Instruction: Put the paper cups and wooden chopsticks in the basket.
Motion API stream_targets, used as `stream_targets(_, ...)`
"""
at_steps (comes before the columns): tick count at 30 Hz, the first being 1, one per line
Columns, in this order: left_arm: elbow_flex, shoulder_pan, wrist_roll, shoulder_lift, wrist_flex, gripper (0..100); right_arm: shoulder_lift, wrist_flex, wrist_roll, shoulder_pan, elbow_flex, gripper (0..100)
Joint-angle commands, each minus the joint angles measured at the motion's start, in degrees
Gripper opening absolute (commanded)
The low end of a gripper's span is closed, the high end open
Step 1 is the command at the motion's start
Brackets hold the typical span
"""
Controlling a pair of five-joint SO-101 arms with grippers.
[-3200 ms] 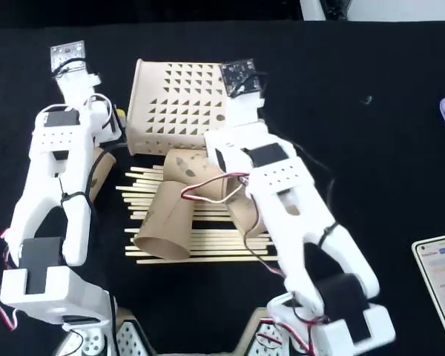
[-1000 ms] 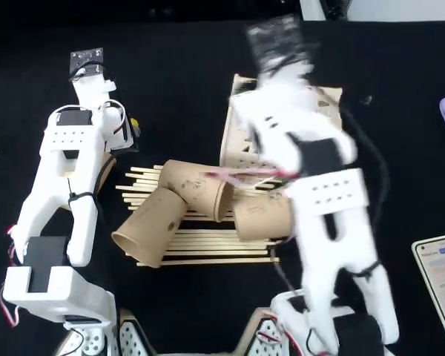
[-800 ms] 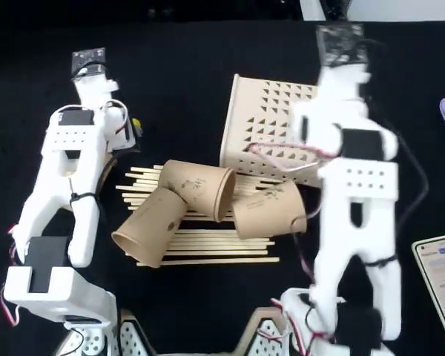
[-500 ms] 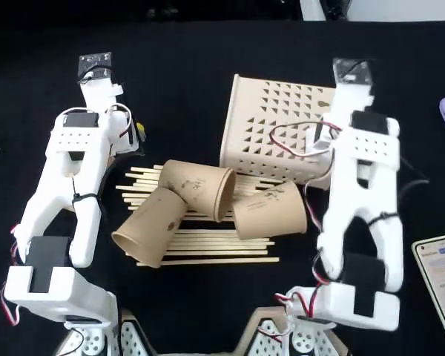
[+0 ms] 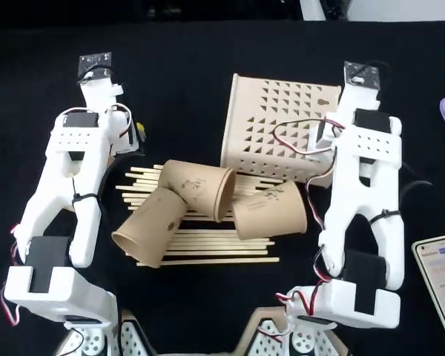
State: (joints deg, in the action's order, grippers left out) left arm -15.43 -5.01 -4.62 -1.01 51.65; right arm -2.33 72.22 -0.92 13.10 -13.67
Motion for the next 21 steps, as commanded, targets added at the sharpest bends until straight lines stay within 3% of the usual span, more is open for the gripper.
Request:
stream_targets(1, 0.75, 0.31, -0.18, 0.53, -0.18, 22, -0.04, 0.00, -1.41, 0.00, 1.45, 27.3)
stream_targets(6, 0.66, 0.22, -0.18, 0.53, 0.26, 22, -0.13, 0.00, -0.88, 2.73, 2.68, 27.3)
stream_targets(12, -0.04, 0.31, -0.18, 0.53, -0.09, 22, 4.88, -4.75, 2.20, -1.05, 0.48, 26.6)
stream_targets(19, -0.66, 0.13, -0.18, 0.53, -0.18, 22, 10.77, -8.70, 13.19, -4.84, 0.84, 1.0)
stream_targets(21, -0.66, 0.13, -0.18, 0.62, -0.18, 22, 10.77, -8.88, 13.19, -4.84, 0.84, 1.8)
